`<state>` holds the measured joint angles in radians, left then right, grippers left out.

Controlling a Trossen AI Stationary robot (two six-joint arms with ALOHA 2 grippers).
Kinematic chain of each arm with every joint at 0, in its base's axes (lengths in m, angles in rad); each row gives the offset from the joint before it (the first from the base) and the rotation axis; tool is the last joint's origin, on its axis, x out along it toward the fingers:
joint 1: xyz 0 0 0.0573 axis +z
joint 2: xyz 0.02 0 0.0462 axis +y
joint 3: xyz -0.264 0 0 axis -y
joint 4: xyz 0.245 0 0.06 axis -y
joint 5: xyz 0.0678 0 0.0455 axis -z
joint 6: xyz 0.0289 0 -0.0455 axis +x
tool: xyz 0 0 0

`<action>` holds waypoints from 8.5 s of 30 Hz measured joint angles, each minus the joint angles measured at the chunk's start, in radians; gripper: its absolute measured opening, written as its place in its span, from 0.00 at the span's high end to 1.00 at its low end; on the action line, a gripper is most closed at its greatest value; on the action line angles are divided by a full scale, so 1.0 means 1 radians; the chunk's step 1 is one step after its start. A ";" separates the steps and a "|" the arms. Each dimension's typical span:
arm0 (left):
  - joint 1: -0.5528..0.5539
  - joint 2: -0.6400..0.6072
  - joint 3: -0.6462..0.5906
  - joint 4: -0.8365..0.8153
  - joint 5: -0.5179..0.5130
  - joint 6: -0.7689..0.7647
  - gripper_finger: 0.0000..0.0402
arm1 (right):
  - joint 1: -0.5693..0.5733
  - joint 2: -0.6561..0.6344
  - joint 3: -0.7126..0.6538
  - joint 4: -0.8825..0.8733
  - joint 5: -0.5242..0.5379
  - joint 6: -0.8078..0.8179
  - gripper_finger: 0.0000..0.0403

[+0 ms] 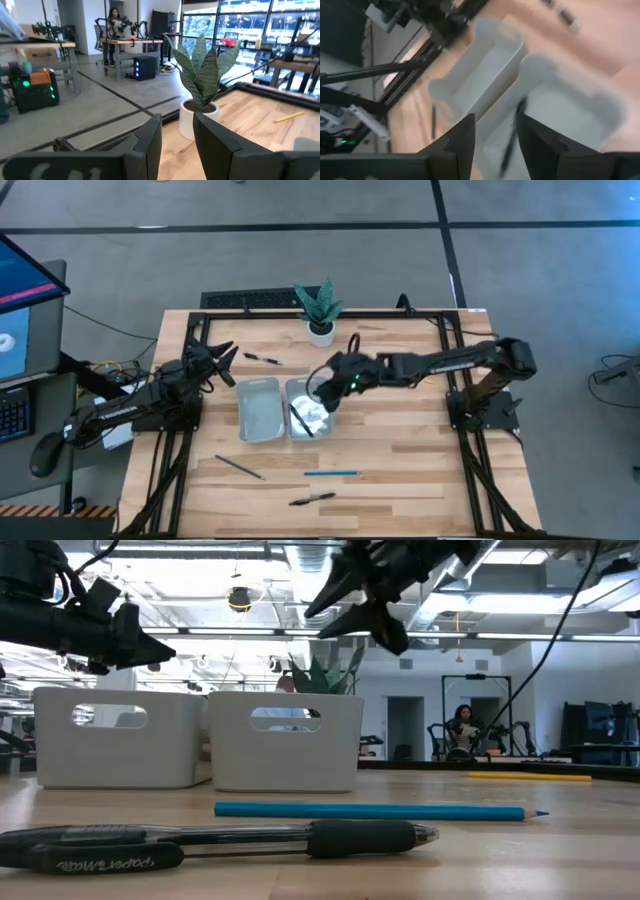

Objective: Sort pens & pencils
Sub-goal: Put the top black pen into the right gray bin

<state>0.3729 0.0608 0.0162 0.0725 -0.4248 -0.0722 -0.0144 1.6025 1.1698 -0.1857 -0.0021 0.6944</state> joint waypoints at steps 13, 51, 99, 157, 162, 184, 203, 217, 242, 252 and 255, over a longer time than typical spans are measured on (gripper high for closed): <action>0.000 0.000 0.000 0.006 -0.013 -0.123 0.74 | -0.248 -0.156 0.000 -0.241 0.001 -0.365 0.59; 0.000 0.000 0.019 0.077 0.062 -0.302 0.41 | -0.499 -0.168 0.000 -0.155 0.003 -0.610 0.58; 0.477 1.241 1.057 -0.826 0.324 0.787 0.62 | -0.531 -0.168 0.000 -0.157 0.003 -0.676 0.59; 0.433 1.585 1.057 -0.926 0.497 1.003 0.25 | -0.622 -0.215 -0.001 -0.316 0.006 -0.632 0.59; 0.410 1.636 1.057 -0.928 0.492 0.973 0.25 | -0.622 -0.214 -0.001 -0.316 0.006 -0.633 0.59; 0.407 1.754 1.055 -0.894 0.498 0.877 0.25 | -0.621 -0.213 -0.001 -0.355 0.006 -0.634 0.59; 0.393 1.753 1.014 -0.850 0.427 0.850 0.25 | -0.621 -0.213 -0.001 -0.358 0.006 -0.634 0.58; 0.334 1.747 0.977 -0.807 0.384 0.835 0.35 | -0.621 -0.213 -0.001 -0.361 0.006 -0.634 0.58; 0.334 1.747 0.976 -0.799 0.402 0.828 0.82 | -0.621 -0.213 -0.001 -0.361 0.006 -0.633 0.58; 0.334 1.746 0.976 -0.796 0.410 0.827 0.91 | -0.621 -0.213 -0.001 -0.361 0.005 -0.633 0.58; 0.334 1.746 0.976 -0.796 0.410 0.827 0.90 | -0.621 -0.213 -0.001 -0.361 0.005 -0.633 0.58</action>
<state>0.7067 1.8069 0.9920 -0.7238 -0.0143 0.7551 -0.6353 1.3891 1.1690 -0.5465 0.0032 0.0612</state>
